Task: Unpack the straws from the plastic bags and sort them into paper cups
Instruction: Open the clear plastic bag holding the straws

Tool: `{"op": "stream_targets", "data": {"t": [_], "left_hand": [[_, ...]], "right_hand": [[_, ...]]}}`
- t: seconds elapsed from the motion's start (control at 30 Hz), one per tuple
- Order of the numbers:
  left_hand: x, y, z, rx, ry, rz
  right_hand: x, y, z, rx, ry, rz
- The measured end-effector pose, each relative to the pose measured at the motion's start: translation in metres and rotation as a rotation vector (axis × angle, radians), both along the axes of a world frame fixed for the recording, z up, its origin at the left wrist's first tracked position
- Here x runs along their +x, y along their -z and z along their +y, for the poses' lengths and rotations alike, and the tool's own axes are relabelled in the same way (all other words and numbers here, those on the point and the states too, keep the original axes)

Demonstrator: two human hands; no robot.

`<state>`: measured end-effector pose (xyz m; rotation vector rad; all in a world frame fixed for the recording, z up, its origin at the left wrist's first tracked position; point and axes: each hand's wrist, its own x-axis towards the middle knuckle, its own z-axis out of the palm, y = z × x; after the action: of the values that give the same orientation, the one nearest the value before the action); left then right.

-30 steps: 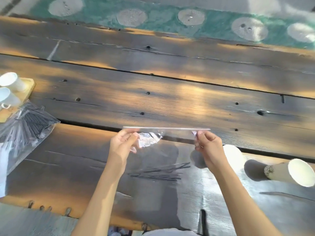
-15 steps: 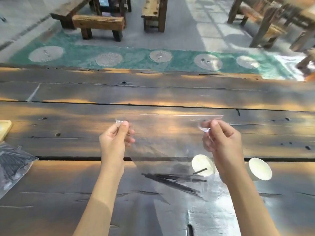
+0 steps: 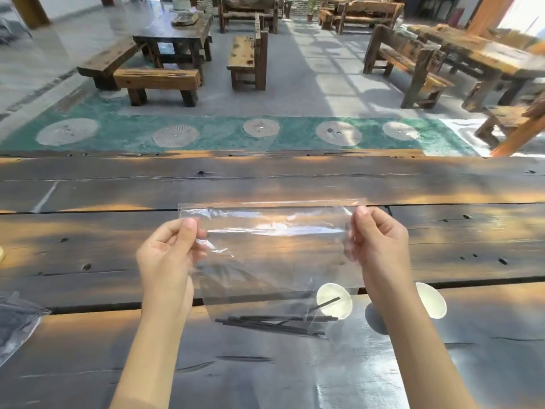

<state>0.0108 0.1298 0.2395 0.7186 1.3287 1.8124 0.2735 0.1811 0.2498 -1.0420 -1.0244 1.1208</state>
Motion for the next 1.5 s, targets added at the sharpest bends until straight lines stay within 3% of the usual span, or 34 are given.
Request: {"op": "stream_targets", "data": {"t": [0.1, 0.17, 0.27, 0.37, 0.5, 0.6, 0.87, 1.07, 1.3, 1.5], "left_hand": [[0.011, -0.011, -0.006, 0.014, 0.042, -0.036], [0.025, -0.018, -0.01, 0.032, 0.084, -0.051], [0.045, -0.027, -0.014, 0.069, 0.157, -0.012], [0.059, -0.035, -0.017, 0.096, 0.217, 0.024], [0.072, -0.042, -0.02, 0.096, 0.331, 0.09], [0.074, -0.046, -0.022, 0.111, 0.418, 0.114], [0.067, -0.048, -0.03, 0.045, 0.555, 0.162], [0.059, -0.045, -0.041, 0.015, 0.654, 0.177], [0.069, -0.047, -0.045, 0.06, 0.565, 0.096], [0.074, -0.051, -0.043, 0.116, 0.538, 0.278]], "right_hand": [[0.006, 0.0, 0.002, 0.006, 0.134, -0.14], [0.008, 0.0, -0.001, 0.069, 0.235, -0.411], [0.001, -0.005, -0.011, 0.444, 0.304, -0.862], [-0.017, -0.016, -0.023, 0.639, 0.211, -1.008], [-0.035, -0.031, -0.038, 0.715, -0.089, -0.832], [-0.039, -0.039, -0.042, 0.721, -0.208, -0.826], [-0.029, -0.054, -0.042, 0.444, -0.459, -0.545], [-0.024, -0.055, -0.039, 0.381, -0.413, -0.568], [-0.019, -0.05, -0.044, 0.561, -0.401, -0.711], [-0.018, -0.044, -0.046, 0.492, -0.402, -0.724]]}}
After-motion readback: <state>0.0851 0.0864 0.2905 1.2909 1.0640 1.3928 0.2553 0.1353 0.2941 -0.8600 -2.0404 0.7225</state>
